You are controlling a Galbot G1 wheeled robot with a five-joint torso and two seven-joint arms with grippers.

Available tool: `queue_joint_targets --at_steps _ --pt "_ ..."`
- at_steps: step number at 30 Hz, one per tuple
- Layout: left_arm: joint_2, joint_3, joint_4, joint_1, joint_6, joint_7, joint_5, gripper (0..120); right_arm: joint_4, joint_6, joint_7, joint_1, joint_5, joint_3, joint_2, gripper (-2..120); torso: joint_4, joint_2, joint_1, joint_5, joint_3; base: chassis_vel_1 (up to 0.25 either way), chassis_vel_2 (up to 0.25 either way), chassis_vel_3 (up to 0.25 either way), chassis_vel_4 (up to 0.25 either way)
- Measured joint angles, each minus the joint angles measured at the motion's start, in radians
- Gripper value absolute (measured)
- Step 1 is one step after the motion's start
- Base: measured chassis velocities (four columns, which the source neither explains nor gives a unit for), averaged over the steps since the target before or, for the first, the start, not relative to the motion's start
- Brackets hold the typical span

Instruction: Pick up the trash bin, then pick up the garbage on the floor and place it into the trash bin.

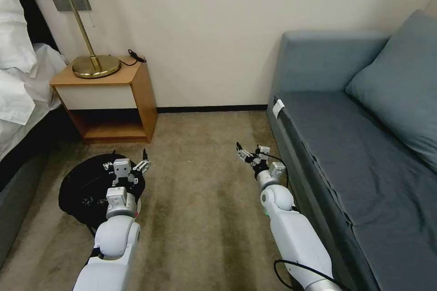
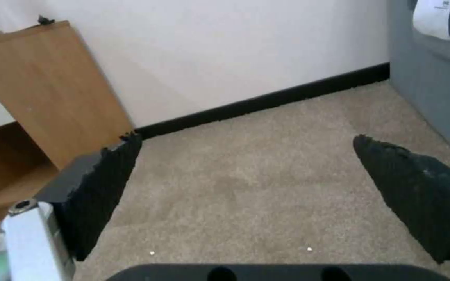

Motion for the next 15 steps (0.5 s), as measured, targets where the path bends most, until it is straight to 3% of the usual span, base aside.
queue_joint_targets --at_steps 15 --pt "0.0 -0.002 -0.001 0.001 0.0 -0.002 -0.003 100 -0.001 0.0 -0.001 0.0 -0.001 -0.001 -0.001 100 0.0 0.0 0.0 0.0 0.0 0.0 0.0 0.0 0.0"
